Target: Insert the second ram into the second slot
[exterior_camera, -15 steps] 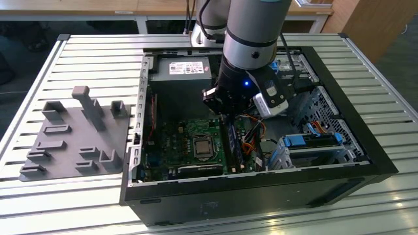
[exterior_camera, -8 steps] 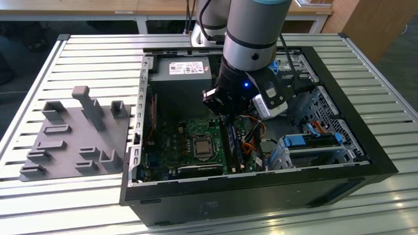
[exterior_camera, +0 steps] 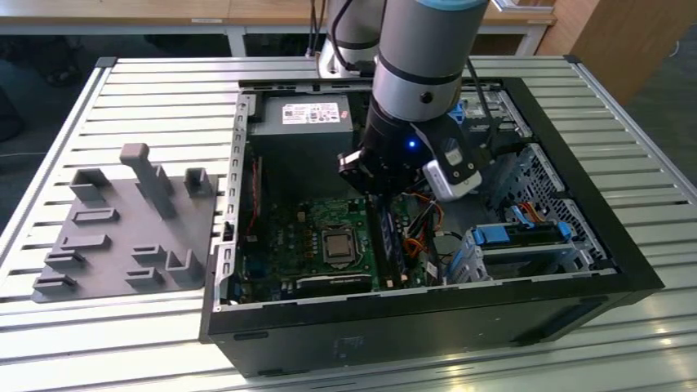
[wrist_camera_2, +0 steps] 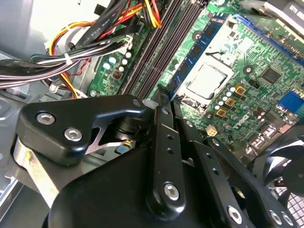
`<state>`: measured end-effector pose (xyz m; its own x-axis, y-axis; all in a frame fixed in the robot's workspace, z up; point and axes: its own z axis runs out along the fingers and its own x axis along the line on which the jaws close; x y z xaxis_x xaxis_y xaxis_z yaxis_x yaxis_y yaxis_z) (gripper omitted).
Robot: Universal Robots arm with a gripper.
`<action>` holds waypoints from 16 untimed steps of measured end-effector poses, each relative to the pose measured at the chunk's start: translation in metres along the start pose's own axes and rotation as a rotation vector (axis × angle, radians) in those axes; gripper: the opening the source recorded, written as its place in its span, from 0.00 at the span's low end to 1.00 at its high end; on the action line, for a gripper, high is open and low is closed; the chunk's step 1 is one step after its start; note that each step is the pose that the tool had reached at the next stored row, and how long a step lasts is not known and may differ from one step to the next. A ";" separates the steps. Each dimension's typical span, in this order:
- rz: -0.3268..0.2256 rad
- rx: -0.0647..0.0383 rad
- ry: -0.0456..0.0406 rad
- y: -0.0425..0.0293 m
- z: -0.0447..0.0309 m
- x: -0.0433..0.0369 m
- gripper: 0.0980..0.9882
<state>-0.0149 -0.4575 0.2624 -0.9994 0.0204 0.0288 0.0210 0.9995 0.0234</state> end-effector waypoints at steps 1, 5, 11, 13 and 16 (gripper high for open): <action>0.000 0.000 0.0000 -0.0005 0.0002 0.0000 0.04; 0.000 0.000 0.0000 -0.0023 0.0038 -0.0002 0.04; 0.000 0.000 0.0010 -0.0028 0.0103 -0.0003 0.04; 0.000 0.000 0.0014 -0.0028 0.0104 0.0000 0.04; 0.000 0.000 0.0020 -0.0035 0.0115 0.0005 0.04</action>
<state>-0.0158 -0.4607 0.2508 -0.9993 0.0203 0.0309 0.0210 0.9995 0.0234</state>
